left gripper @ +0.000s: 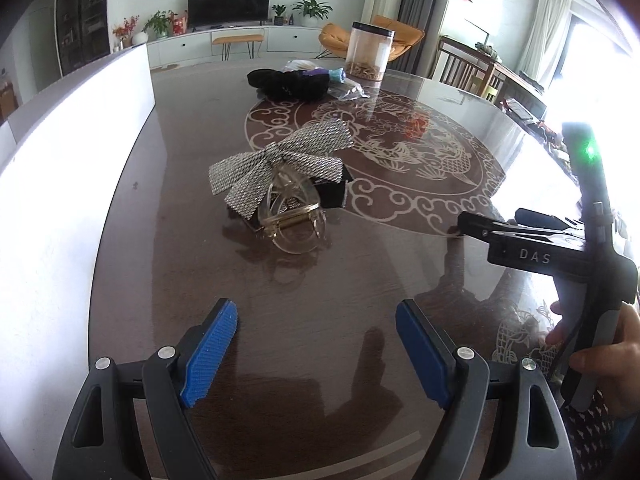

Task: Organize objects
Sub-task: 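Grasp the black fabric with the right tool while the left tool hovers over the bow clip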

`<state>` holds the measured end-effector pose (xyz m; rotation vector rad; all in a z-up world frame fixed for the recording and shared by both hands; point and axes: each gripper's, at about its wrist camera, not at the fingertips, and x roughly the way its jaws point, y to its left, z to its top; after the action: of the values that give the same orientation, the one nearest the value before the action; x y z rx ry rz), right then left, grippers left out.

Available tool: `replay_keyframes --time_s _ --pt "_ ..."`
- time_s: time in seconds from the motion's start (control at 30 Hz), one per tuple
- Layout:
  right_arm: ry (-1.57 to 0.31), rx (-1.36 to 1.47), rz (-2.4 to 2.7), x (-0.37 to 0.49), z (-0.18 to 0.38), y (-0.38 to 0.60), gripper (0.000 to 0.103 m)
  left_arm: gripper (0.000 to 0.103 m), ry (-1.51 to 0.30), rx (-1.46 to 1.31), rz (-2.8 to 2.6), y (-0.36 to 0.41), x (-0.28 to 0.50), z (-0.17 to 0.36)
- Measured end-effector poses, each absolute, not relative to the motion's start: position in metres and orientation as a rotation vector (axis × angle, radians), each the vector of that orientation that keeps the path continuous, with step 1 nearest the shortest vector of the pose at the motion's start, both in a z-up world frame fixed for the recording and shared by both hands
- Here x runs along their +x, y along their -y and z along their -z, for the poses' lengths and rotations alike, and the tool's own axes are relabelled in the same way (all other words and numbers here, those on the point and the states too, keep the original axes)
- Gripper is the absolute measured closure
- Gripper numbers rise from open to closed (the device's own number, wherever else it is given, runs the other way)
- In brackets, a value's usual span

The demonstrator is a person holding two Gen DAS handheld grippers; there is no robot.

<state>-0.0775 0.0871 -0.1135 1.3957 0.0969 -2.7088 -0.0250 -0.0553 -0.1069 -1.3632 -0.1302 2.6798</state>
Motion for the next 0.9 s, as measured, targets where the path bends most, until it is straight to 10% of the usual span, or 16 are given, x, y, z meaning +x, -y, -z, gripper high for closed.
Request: replay_keyframes --time_s 0.37,0.63,0.9 --pt "-0.041 1.413 2.362 -0.148 0.095 -0.083 0.0 0.013 0.021 -1.313 -2.688 0.04 -0.024 0.111" --pt "-0.588 1.139 2.235 -0.25 0.046 0.052 0.002 0.013 0.008 -1.271 -2.656 0.035 -0.024 0.111" --pt "-0.707 1.247 2.191 -0.279 0.095 0.09 0.074 0.013 0.108 -1.24 -2.641 0.043 -0.024 0.11"
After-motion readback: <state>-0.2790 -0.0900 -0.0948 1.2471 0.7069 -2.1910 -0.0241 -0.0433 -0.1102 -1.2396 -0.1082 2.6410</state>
